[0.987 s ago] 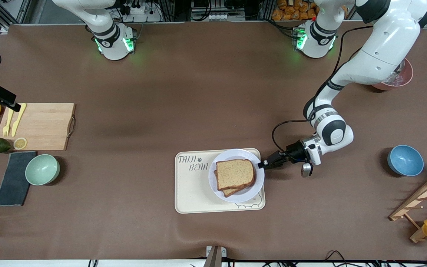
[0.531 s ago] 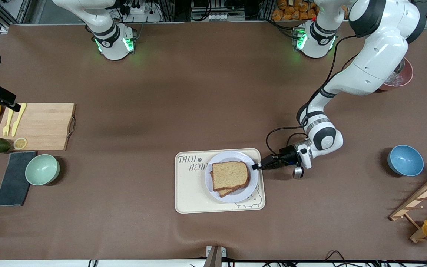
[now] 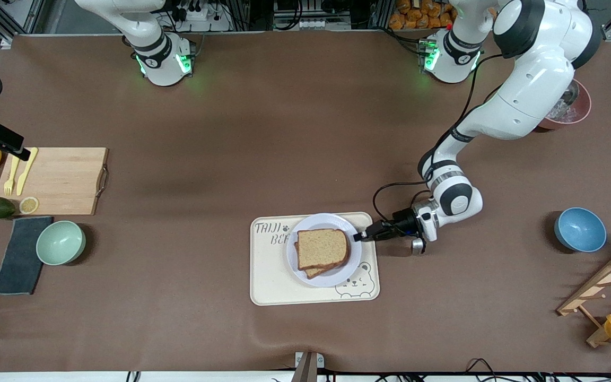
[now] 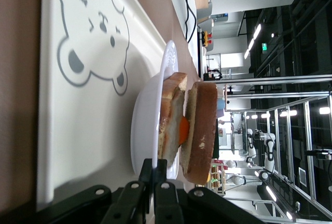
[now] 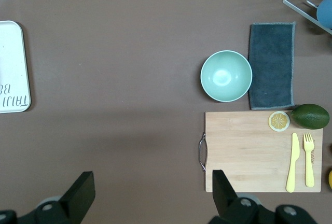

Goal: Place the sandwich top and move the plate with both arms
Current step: 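Open the left gripper and release the plate on the tray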

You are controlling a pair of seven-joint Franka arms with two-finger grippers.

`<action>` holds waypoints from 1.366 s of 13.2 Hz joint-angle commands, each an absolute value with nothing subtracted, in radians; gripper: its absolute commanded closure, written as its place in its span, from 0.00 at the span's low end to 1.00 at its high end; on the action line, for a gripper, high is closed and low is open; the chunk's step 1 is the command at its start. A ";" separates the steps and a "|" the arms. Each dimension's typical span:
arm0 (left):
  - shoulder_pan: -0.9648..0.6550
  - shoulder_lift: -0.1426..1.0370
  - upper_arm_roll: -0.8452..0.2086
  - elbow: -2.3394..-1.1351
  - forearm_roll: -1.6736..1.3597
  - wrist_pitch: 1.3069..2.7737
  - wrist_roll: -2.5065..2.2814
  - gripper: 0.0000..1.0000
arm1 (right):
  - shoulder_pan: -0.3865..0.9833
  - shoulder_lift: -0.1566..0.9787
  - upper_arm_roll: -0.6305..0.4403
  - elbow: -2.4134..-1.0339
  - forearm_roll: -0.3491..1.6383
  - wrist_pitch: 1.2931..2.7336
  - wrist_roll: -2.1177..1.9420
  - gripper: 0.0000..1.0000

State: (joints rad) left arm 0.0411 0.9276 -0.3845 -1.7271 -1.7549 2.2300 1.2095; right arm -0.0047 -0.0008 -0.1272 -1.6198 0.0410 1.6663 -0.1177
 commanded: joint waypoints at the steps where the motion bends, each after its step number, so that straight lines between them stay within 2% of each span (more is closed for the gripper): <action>1: 0.034 0.951 -0.382 -1.706 -1.770 2.226 1.212 1.00 | -0.028 -0.006 -0.112 -1.623 0.052 1.663 -0.117 0.00; 2: 0.034 0.950 -0.382 -1.706 -1.770 2.226 1.210 0.94 | -0.028 -0.006 -0.112 -1.623 0.052 1.661 -0.115 0.00; 3: 0.034 0.950 -0.382 -1.703 -1.769 2.226 1.207 0.66 | -0.028 -0.006 -0.112 -1.623 0.052 1.661 -0.115 0.00; 4: 0.037 0.950 -0.380 -1.701 -1.764 2.226 1.201 0.23 | -0.028 -0.005 -0.112 -1.623 0.052 1.661 -0.115 0.00; 5: 0.041 0.948 -0.380 -1.701 -1.761 2.226 1.212 0.00 | -0.028 -0.005 -0.112 -1.624 0.052 1.661 -0.115 0.00; 12: 0.041 0.923 -0.359 -1.709 -1.747 2.229 1.183 0.00 | -0.025 -0.003 -0.112 -1.623 0.054 1.663 -0.109 0.00; 18: 0.048 0.855 -0.356 -1.713 -1.620 2.233 0.932 0.00 | -0.025 -0.003 -0.110 -1.623 0.055 1.663 -0.112 0.00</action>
